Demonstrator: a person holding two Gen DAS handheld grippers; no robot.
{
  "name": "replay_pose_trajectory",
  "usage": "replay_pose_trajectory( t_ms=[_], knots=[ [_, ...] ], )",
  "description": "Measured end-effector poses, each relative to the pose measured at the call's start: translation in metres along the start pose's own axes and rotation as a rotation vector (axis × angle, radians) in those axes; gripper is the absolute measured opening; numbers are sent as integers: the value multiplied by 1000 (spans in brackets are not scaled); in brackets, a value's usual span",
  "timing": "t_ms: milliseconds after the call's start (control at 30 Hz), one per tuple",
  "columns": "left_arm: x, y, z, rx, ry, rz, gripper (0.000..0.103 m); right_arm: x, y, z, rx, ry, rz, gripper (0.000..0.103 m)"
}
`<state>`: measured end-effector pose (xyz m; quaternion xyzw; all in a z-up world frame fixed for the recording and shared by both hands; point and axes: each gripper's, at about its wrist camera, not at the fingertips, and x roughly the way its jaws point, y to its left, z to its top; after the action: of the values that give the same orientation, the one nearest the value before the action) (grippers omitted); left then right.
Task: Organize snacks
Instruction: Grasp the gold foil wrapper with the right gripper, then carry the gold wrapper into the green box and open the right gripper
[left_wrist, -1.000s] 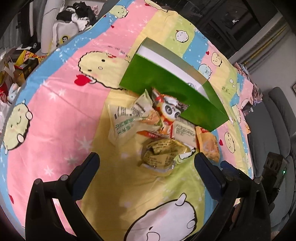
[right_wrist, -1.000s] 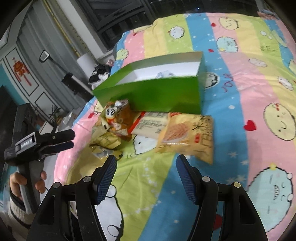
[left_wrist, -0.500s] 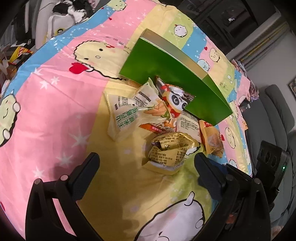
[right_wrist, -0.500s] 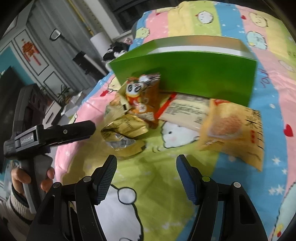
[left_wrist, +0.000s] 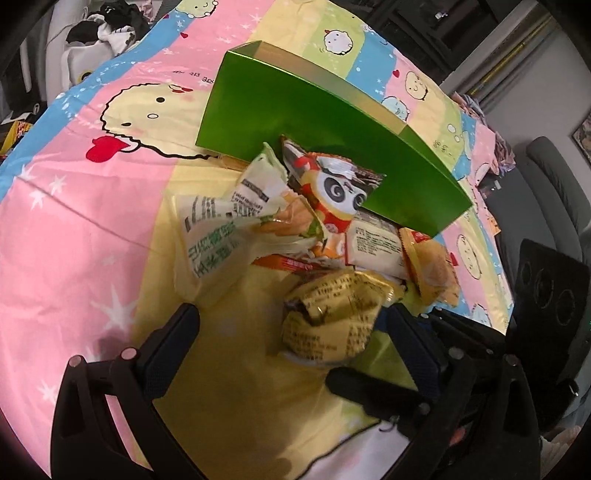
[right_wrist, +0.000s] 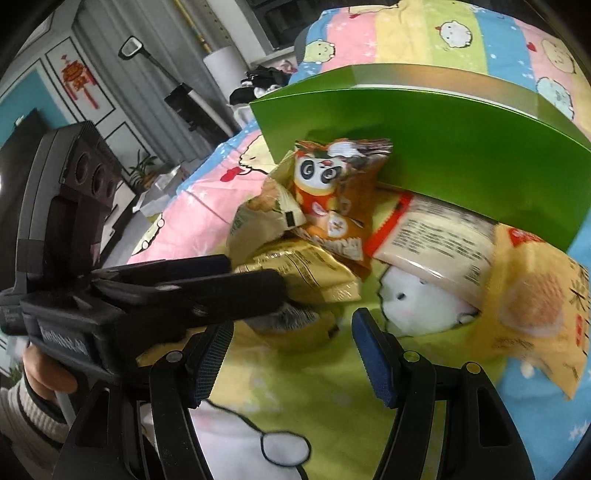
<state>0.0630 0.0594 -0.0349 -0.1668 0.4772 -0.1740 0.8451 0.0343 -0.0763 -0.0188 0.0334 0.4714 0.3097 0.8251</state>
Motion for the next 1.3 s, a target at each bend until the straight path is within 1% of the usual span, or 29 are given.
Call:
replay_pose_trajectory(
  t_ms=[67,100,167,200,233,267,300,367,400,533,633,767,900,1100,1300],
  knots=[
    [2,-2,0,17,-4,-9,85,5,2,2,-2,0,8,67],
    [3,-2,0,21,-1,-12,77,7,3,3,-9,0,11,67],
    [4,-1,1,15,1,-24,76,12,6,4,-24,5,21,67],
    [4,-1,0,11,-1,-28,70,14,8,4,-29,6,22,66],
    [4,0,1,4,1,-45,65,14,9,4,-36,4,20,64],
    [5,0,1,-1,7,-59,61,15,9,5,-41,4,24,58],
    [6,0,1,-4,15,-71,55,15,9,5,-40,6,28,50],
    [7,-4,1,5,19,-69,55,16,9,5,-40,10,24,48],
    [7,-5,0,5,19,-70,54,15,8,4,-40,8,27,45],
    [6,-5,-2,-19,24,-82,53,12,9,2,-45,-2,29,40],
    [0,-8,-6,-33,23,-85,53,8,11,-1,-47,-10,38,40],
    [-11,-19,-13,-12,7,-81,53,-5,15,-6,-54,-29,44,39],
    [-19,-29,-13,0,-11,-92,53,-22,20,-8,-71,-71,34,40],
    [-27,-49,-4,39,-42,-105,53,-46,23,-4,-97,-132,1,39],
    [-30,-71,19,95,-77,-107,53,-65,20,9,-123,-203,-37,39]
  ],
)
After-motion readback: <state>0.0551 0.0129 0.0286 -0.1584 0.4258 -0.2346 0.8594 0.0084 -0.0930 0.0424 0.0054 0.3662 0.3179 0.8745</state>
